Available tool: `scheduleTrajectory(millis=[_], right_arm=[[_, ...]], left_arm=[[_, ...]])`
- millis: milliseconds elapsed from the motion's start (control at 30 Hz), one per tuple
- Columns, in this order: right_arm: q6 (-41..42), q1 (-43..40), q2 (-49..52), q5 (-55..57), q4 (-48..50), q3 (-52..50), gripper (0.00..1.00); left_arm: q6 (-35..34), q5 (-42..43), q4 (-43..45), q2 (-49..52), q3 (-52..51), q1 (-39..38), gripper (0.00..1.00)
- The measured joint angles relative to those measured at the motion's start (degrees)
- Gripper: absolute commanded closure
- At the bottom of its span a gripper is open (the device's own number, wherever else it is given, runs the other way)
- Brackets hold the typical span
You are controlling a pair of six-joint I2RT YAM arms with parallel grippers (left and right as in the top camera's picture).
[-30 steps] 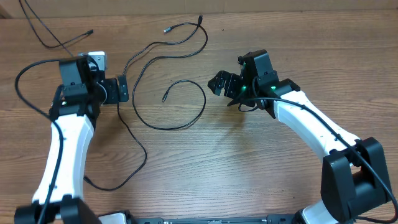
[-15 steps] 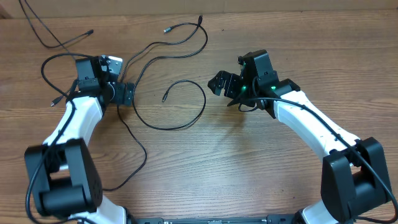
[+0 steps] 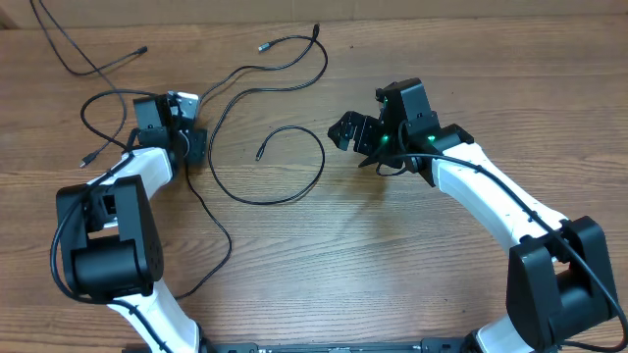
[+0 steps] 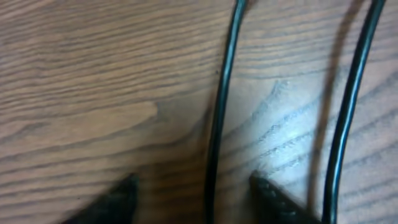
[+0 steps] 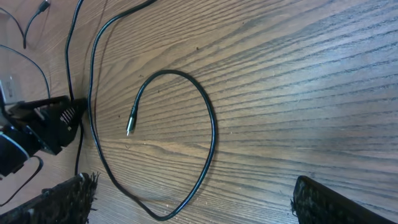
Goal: Untangle cables
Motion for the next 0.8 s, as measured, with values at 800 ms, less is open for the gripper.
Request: scheduleTrajectory(millis=[800], right_arm=[[0.00, 0.00, 0.00, -0.02, -0.46, 0.00, 0.00]], left_arm=[[-8.76, -1.01, -47.47, -16.68, 40.76, 0.94, 0.96]])
